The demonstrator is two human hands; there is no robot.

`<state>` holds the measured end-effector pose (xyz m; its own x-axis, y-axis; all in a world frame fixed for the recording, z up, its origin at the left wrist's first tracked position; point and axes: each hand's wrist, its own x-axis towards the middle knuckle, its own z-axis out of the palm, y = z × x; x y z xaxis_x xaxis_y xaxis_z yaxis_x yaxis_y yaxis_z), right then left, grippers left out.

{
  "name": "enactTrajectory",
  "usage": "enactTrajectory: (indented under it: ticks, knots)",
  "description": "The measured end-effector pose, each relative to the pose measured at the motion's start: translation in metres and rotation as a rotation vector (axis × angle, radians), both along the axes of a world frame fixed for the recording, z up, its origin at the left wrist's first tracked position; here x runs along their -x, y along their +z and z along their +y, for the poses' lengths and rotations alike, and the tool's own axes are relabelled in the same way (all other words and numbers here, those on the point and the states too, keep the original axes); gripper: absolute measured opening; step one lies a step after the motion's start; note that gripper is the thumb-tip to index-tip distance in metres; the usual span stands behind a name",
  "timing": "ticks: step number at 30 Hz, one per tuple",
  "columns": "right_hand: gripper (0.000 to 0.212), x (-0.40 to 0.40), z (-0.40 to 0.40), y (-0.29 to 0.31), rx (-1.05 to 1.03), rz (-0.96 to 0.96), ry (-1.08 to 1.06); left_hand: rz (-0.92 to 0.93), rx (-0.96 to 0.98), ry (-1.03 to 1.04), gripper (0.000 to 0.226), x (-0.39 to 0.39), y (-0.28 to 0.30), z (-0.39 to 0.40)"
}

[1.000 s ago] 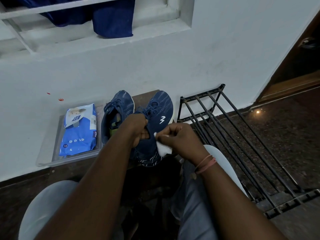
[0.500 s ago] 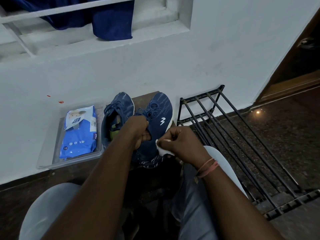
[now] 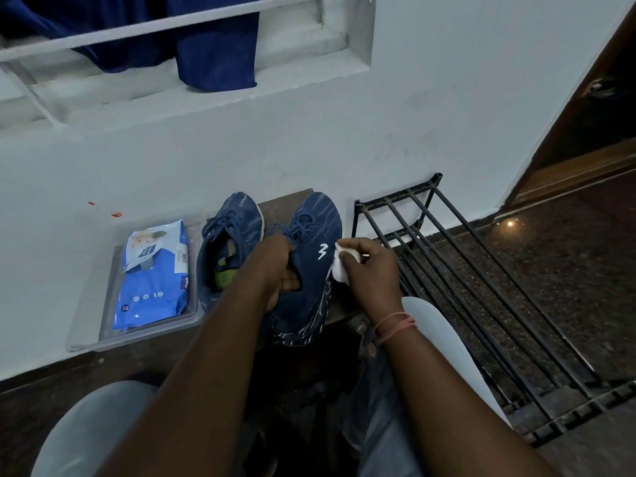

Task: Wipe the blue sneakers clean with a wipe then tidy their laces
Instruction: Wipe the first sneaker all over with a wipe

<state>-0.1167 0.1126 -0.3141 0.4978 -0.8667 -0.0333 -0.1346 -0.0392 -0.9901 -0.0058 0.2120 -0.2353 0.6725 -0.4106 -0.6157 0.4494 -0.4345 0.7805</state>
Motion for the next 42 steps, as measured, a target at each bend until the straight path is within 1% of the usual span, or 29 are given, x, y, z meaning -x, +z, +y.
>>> enactTrajectory:
  ticks: [3,4,7,8,9,11,12,14,17,22,23,26,27,28,31,32,33,35,36,39,40,42]
  knots:
    - [0.024,0.000,-0.002,-0.002,-0.002,0.037,0.011,-0.017,-0.013,-0.103,0.023,0.002,-0.002,-0.006]
    - [0.026,0.000,-0.003,-0.001,-0.003,0.044,0.021,-0.041,-0.034,-0.154,0.035,0.003,-0.002,-0.007]
    - [0.029,0.001,-0.008,-0.002,-0.039,0.065,0.046,-0.158,-0.140,-0.274,0.101,0.008,-0.015,-0.015]
    - [0.029,0.000,-0.009,-0.004,-0.037,0.079,0.053,-0.208,-0.178,-0.300,0.110,0.010,-0.018,-0.018]
    - [0.029,0.000,-0.009,-0.006,-0.028,0.097,0.056,-0.252,-0.201,-0.308,0.107,0.010,-0.017,-0.019]
    - [0.026,-0.001,-0.011,-0.009,-0.034,0.112,0.037,-0.295,-0.225,-0.296,0.079,0.011,-0.012,-0.019]
    - [0.023,-0.002,-0.012,-0.010,-0.039,0.104,0.029,-0.286,-0.227,-0.290,0.070,0.009,-0.011,-0.019]
    - [0.016,-0.002,-0.013,-0.008,-0.032,0.079,0.021,-0.232,-0.220,-0.277,0.064,0.000,-0.015,-0.017]
    - [0.014,-0.001,-0.011,-0.002,0.006,0.057,0.042,-0.178,-0.189,-0.248,0.055,-0.005,-0.014,-0.015]
    - [0.010,0.006,-0.006,0.003,0.173,0.137,0.310,-0.181,-0.174,-0.244,0.046,-0.008,-0.018,-0.012]
    - [0.011,0.007,-0.007,0.001,0.181,0.136,0.290,-0.178,-0.170,-0.255,0.045,-0.008,-0.019,-0.012]
    - [0.011,0.004,-0.012,-0.002,0.105,0.098,0.047,-0.161,-0.156,-0.281,0.043,-0.008,-0.021,-0.010]
    - [0.011,0.003,-0.012,-0.001,0.103,0.090,0.024,-0.158,-0.153,-0.288,0.043,-0.009,-0.021,-0.010]
    - [0.011,0.003,-0.012,0.000,0.116,0.082,0.064,-0.159,-0.149,-0.295,0.042,-0.010,-0.021,-0.008]
    - [0.012,0.006,-0.006,0.004,0.156,0.081,0.301,-0.156,-0.121,-0.324,0.039,-0.014,-0.020,-0.005]
    - [0.013,0.005,-0.006,0.003,0.136,0.079,0.293,-0.155,-0.117,-0.326,0.038,-0.014,-0.019,-0.005]
    - [0.013,0.005,-0.008,0.001,0.105,0.074,0.233,-0.155,-0.115,-0.322,0.036,-0.013,-0.019,-0.004]
    - [0.012,0.004,-0.011,-0.001,0.111,0.095,0.106,-0.144,-0.108,-0.311,0.035,-0.012,-0.017,-0.005]
    - [0.013,0.005,-0.012,-0.001,0.126,0.100,0.123,-0.138,-0.105,-0.309,0.034,-0.011,-0.015,-0.005]
    - [0.013,0.010,-0.008,0.006,0.145,0.064,0.366,-0.133,-0.098,-0.324,0.031,-0.014,-0.012,-0.002]
    - [0.013,0.011,-0.008,0.006,0.128,0.053,0.369,-0.131,-0.093,-0.333,0.030,-0.014,-0.011,-0.001]
    - [0.014,0.009,-0.010,0.002,0.107,0.033,0.241,-0.130,-0.090,-0.334,0.030,-0.014,-0.009,0.000]
